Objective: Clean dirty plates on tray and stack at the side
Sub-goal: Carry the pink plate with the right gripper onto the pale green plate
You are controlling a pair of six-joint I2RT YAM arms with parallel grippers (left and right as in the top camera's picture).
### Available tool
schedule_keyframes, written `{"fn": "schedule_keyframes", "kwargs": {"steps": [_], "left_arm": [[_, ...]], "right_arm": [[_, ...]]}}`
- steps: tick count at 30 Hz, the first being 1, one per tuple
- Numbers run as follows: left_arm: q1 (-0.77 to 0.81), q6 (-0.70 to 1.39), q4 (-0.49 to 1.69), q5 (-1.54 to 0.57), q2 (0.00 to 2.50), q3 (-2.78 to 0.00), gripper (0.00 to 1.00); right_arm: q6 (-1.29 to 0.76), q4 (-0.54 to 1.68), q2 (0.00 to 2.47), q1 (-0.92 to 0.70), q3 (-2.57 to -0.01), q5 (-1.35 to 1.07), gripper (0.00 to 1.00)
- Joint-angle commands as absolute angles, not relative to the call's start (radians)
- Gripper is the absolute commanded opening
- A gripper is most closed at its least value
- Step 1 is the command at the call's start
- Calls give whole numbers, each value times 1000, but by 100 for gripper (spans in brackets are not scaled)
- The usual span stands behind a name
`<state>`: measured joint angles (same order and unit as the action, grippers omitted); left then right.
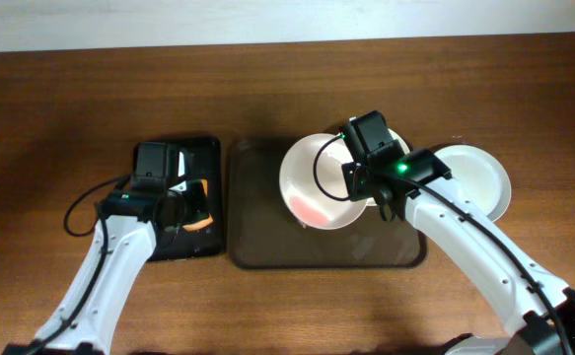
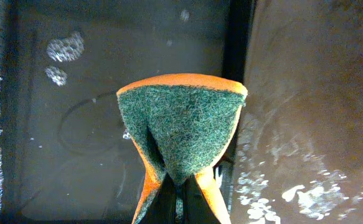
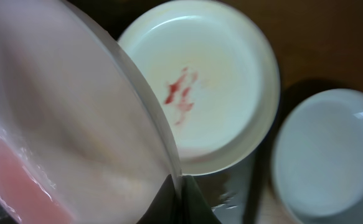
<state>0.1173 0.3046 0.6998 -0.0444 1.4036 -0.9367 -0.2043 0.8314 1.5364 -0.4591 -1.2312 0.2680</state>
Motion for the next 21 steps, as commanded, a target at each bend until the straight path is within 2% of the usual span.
{"fn": "schedule_keyframes", "kwargs": {"steps": [1, 9, 15, 17, 18, 21], "left_arm": [[115, 207, 698, -17, 1502, -936, 0], [115, 207, 662, 8, 1607, -936, 0], [115, 207, 662, 8, 1607, -936, 0], [115, 135, 649, 8, 1607, -936, 0], [115, 97, 635, 9, 1607, -936, 0], [115, 88, 583, 53, 1607, -936, 0]], "right_arm": [[-107, 831, 1510, -521, -1231, 507, 4], [-108, 805, 1510, -814, -1231, 963, 4], [-168, 770, 1510, -824, -1231, 980, 4], [-289, 771, 1510, -774, -1231, 875, 4], [-344, 771, 1510, -710, -1231, 730, 4], [-406, 771, 1510, -429, -1231, 319, 4]]}}
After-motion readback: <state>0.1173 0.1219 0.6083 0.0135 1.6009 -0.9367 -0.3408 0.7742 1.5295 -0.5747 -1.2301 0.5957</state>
